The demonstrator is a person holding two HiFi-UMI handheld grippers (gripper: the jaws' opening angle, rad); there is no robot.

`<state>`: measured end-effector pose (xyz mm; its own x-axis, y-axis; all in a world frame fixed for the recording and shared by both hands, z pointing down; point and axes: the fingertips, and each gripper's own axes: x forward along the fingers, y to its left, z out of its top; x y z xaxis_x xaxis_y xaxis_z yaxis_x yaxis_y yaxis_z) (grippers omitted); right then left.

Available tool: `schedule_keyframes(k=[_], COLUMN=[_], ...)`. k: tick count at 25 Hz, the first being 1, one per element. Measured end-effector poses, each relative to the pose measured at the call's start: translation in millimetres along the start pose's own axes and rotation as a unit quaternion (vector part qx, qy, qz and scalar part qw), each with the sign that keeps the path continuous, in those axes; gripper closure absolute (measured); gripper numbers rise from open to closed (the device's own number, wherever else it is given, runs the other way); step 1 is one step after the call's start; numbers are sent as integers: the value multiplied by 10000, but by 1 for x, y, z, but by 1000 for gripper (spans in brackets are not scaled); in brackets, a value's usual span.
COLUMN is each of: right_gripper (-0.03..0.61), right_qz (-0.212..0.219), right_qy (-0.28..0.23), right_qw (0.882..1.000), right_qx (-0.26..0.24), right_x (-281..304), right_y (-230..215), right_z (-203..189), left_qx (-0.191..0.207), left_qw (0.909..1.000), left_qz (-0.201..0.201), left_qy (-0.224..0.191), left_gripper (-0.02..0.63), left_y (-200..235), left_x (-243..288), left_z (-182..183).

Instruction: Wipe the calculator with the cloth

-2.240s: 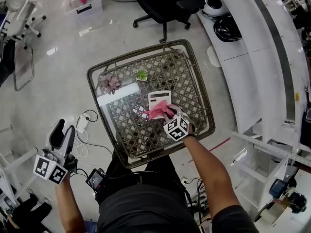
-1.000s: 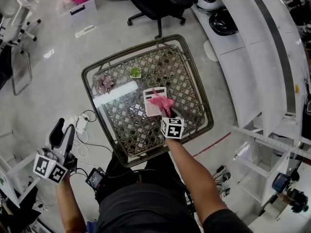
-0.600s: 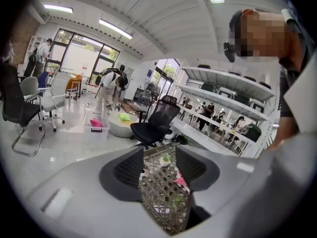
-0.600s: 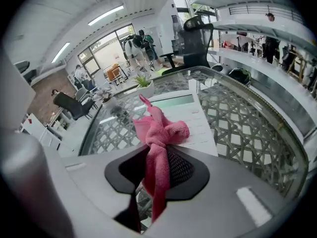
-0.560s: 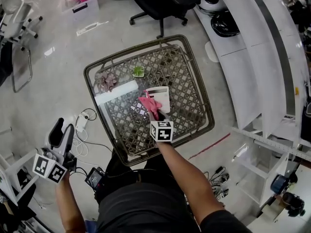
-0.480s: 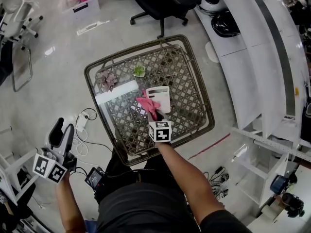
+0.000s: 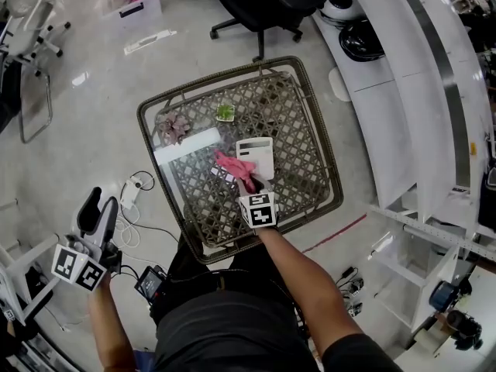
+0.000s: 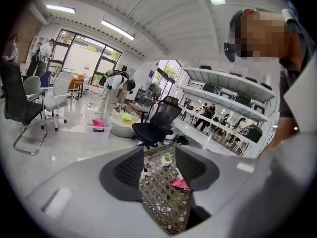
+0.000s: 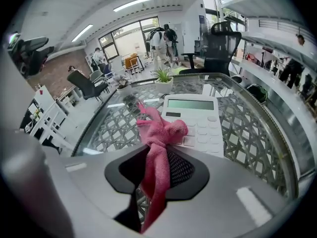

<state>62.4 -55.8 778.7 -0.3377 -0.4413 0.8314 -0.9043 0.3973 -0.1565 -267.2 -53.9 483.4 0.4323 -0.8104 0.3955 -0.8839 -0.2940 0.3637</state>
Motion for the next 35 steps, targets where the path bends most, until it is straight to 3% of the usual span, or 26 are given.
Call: schedule_keyframes(k=[12,15,24,29,32,35], right_gripper=[489,489,488,482,443,414], right_qz=[-280,-398,-1050,-1288,-1256,-1169], right_qy=[328,417,838,1278,1188,789], right_qw=[9921,9906,9891,9820,9793,9789], right_qx=[-1181,-1241,-599,518,1054,1479], right_x=[-14,-14,-28,-44,-58,-78], right_y=[-46,-57,-124,-169,-182,-186], right_z=[-8,-10,-20,-47,-48,-33], left_qx=[44,68,126,197,244,276], left_qw=[9999,9999,9996,9993,9991,9987], left_qz=[-104,-140,-257,-308,-354,-417], left_qy=[13,34,49,10,-44,-107], left_gripper=[390,390,390,390,390,390], left_y=[-1,-1,-2,-3,-4,-5], left_x=[12,15,26,26,25,24], left_z=[3,5,18,33,42,52])
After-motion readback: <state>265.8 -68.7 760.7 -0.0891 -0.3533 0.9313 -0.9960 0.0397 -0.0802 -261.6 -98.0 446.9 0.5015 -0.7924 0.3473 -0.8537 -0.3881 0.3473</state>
